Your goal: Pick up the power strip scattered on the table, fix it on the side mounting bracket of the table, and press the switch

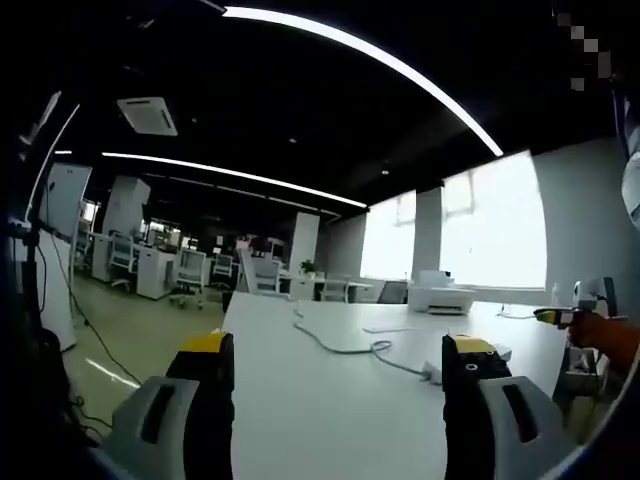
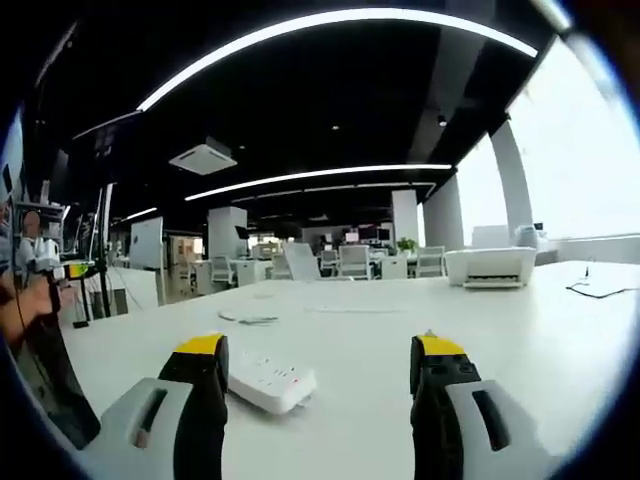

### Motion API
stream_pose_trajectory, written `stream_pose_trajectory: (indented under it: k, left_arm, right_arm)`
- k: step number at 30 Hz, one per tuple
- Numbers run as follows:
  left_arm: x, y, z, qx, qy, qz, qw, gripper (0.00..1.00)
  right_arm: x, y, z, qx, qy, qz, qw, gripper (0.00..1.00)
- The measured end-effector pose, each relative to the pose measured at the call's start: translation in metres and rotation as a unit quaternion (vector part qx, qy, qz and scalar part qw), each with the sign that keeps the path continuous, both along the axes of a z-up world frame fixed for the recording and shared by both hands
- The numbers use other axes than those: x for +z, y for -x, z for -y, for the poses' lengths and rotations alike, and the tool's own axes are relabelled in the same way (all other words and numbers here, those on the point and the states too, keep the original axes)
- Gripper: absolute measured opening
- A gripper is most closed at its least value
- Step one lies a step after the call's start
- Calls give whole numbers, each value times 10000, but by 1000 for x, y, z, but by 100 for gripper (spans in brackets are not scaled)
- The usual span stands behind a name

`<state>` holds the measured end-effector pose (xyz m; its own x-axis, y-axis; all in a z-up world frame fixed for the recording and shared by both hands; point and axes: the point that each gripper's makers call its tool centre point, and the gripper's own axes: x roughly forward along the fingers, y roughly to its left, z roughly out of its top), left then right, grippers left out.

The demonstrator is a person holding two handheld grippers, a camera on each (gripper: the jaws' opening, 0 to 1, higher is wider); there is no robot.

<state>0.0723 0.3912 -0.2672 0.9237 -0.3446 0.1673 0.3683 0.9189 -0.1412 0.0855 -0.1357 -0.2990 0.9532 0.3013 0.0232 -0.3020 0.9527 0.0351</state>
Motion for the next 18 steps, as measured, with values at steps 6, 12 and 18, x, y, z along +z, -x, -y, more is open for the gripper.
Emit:
stream_pose_trajectory:
  k: [6,12,18]
  left_arm:
    - [0,1,1,-11,7,2,10000,89]
    - [0,3,2,-29,-33,9,10000,89]
    - [1,5,4,-61,-76,-9,10000,89]
  right_arm:
    - [1,1,2,-20,27,15,10000,70]
    - [5,4,1,5,32,47,10000,70]
    - [7,6,2,12,-20,69,10000,70]
